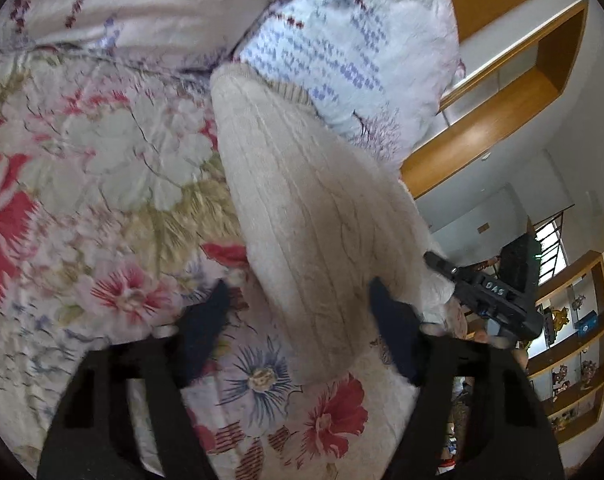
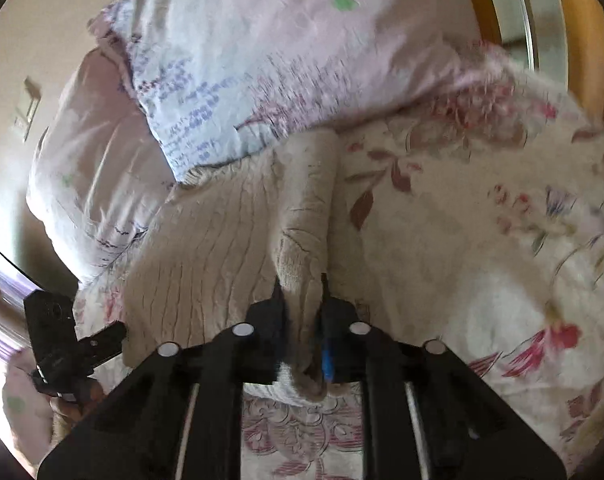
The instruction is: Fold small clothes
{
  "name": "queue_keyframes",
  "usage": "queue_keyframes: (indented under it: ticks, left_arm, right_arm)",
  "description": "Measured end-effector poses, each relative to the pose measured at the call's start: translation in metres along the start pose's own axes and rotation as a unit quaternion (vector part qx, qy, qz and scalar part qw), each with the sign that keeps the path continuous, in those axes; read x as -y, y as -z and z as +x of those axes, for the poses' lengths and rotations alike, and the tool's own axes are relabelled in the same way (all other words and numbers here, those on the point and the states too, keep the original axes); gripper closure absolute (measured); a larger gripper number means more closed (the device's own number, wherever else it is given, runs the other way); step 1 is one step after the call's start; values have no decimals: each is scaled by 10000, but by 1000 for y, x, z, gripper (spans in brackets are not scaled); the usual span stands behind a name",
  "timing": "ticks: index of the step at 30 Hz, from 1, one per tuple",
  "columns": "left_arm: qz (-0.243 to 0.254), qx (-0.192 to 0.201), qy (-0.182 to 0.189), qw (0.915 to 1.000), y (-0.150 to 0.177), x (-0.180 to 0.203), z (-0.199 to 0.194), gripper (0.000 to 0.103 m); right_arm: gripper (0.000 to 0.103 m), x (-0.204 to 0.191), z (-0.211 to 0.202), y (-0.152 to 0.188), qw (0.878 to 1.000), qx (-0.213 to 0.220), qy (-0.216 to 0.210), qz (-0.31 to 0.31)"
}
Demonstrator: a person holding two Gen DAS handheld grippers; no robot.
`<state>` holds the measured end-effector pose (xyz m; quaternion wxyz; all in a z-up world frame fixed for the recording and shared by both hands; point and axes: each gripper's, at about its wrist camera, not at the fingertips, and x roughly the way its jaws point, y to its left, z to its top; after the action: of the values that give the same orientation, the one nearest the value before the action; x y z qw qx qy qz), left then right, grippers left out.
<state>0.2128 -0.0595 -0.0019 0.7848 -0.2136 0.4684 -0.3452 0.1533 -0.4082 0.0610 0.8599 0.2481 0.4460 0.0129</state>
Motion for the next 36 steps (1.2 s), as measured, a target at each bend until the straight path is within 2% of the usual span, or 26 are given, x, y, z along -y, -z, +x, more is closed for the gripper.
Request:
queue_keyframes:
  ticks: [2,4,6,11,14,16,17,18,19,20,21,24,26,28,29,32,33,36]
  left_arm:
    - [-72,-128,85,9999,3,1,7,68]
    - [-25,-80,-7,10000,6,5,7,74]
    - [-12,-65,4,10000,8,6,6,81]
    - [67,-40,-62,10000,16,8,5,87]
    - [147,-34,-129,9998,20,9,6,87]
    - [137,-79,-151,9998,18,10,4,84]
    - [118,-110,-126,9998,18,11,3,78]
    - [119,-113,-118,9998,16,12,2,70]
    - [130,-72,-109,9998,15,14,-2,64]
    - [136,-17,-96,9999,12,16,-4,47]
    - [118,94,-123,9998,8,18,-7,34]
    - [27,168,-220,9996,0,18,-7,30]
    - [-124,117,-289,9994,-7,16,-2,30]
    - [-315,28,-293,9991,-11,10,5,30]
    - [-377,-5,-256,9990,-11,8,8,30]
    - [-392,-20,-203,9990,-11,8,14,30]
    - [-360,-7,-214,9991,-11,8,16,30]
    - [-367,-29,-217,9991,-14,8,25,30]
  right_arm:
    - [92,-5,-12,-2,9996,259,-105,-17]
    - [92,-11,-24,-2,9988,468,-99,-127]
    - [92,-13,-25,1,9985,480,63,-259]
    - [92,11,-3,14,9989,144,441,-98]
    - [91,23,8,18,9993,-26,361,108]
    - [89,23,4,15,9995,-88,266,171]
    - [84,23,0,11,9996,-82,171,217]
    - [72,23,-4,8,9996,-47,94,274]
    - [65,25,-8,1,9992,52,65,385]
    - [52,27,-10,-3,9987,135,38,482]
    - [48,29,-10,-9,9981,189,-10,592]
    - [48,35,8,-30,9953,101,-163,954]
    - [49,39,28,-37,9926,-72,-247,1190]
    - [80,37,43,-40,9919,-218,-371,1199]
    - [92,32,48,-41,9934,-218,-380,1059]
    - [94,15,32,-44,9980,292,-31,553]
    - [94,15,29,-45,9980,343,36,538]
    - [94,22,41,-46,9976,103,407,552]
